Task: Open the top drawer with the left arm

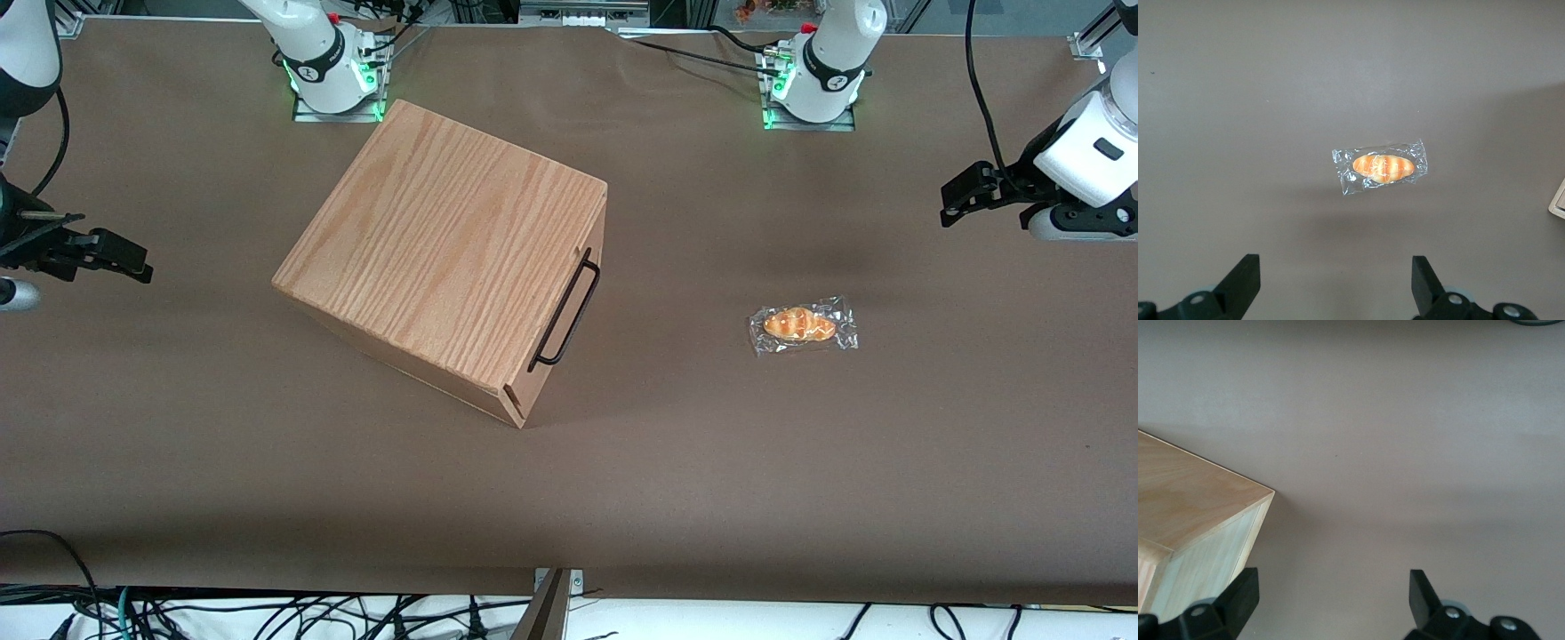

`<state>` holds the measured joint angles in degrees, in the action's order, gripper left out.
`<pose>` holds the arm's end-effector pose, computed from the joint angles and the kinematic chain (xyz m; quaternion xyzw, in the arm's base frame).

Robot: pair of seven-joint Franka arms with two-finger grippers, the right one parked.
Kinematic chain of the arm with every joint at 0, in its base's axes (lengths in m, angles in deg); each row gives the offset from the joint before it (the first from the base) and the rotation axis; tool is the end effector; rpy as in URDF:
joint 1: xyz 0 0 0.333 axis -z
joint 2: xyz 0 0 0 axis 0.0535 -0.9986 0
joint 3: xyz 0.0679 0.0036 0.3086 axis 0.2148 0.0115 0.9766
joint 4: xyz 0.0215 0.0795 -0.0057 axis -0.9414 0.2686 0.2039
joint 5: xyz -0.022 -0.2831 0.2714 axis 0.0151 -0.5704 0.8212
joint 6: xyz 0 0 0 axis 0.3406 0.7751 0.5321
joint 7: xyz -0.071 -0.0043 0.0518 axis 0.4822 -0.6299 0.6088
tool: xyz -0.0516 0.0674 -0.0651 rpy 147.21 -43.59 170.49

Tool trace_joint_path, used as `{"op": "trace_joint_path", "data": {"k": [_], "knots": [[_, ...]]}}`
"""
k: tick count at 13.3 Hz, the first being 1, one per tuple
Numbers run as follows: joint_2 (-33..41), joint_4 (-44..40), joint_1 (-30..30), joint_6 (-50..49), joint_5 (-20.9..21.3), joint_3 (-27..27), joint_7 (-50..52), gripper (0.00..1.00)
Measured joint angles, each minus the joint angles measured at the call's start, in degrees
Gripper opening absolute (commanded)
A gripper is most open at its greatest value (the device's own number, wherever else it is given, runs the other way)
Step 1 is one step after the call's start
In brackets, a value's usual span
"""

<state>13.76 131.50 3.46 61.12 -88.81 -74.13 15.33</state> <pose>0.5465 -0.0283 0.6019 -0.9998 0.0026 0.0180 0.0099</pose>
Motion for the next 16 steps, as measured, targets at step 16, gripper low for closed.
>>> {"op": "trace_joint_path", "data": {"k": [16], "knots": [[-0.3,-0.1,-0.1,-0.8,0.0,-0.1,0.0,1.00]]}}
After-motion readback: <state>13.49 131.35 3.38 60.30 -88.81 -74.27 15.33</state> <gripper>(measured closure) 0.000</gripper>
